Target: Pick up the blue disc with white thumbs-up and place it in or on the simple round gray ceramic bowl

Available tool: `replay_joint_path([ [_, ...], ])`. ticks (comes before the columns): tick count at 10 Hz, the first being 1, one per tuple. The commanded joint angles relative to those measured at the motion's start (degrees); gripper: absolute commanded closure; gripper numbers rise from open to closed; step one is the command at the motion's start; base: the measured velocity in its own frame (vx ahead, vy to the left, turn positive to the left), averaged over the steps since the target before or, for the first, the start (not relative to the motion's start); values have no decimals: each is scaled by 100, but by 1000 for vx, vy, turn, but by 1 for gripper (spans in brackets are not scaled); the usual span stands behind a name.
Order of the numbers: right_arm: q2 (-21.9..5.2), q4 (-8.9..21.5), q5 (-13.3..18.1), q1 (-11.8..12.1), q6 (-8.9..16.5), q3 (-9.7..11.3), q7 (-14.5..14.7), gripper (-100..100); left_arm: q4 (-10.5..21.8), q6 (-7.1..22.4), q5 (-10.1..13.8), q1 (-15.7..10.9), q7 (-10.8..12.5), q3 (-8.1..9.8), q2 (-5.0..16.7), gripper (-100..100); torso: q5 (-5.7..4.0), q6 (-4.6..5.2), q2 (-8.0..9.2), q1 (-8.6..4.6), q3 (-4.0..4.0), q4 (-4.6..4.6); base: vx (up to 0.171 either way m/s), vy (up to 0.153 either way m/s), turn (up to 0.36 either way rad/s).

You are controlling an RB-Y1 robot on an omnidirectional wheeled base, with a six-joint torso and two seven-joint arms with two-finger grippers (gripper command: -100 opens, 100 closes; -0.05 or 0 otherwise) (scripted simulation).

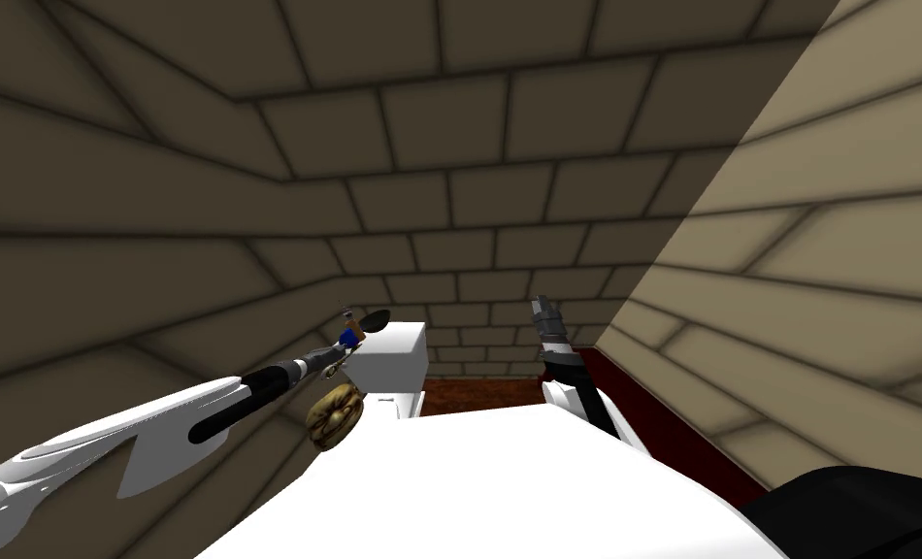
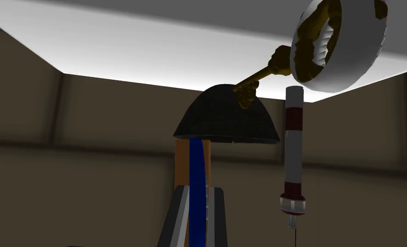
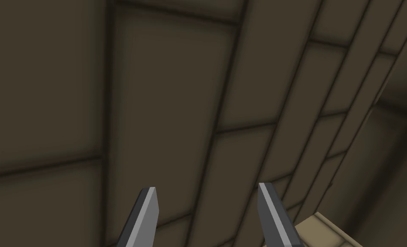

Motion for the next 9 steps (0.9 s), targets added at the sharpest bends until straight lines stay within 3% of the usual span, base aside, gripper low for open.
replay_joint_path([
  [1,0,0,0,0,0,0,0,0,-154,30,77,97,25,102,143,100,0,0,0,0,0,0,221,143,23],
  [5,0,0,0,0,0,0,0,0,-416,-23,348,191,101,231,552,100,5,6,-30,-4,-22,-14,235,112,20],
  [7,0,0,0,0,0,0,0,0,-403,-53,342,220,98,262,538,100,3,8,-29,-8,-23,-16,148,78,-4],
  [8,1,0,0,-1,0,1,0,0,-407,-56,348,215,102,281,547,-100,6,2,9,-24,-5,-14,20,10,-7],
  [9,1,0,0,-2,0,2,0,0,-405,-55,347,213,102,282,547,-100,2,0,40,-38,14,-6,9,4,0],
])
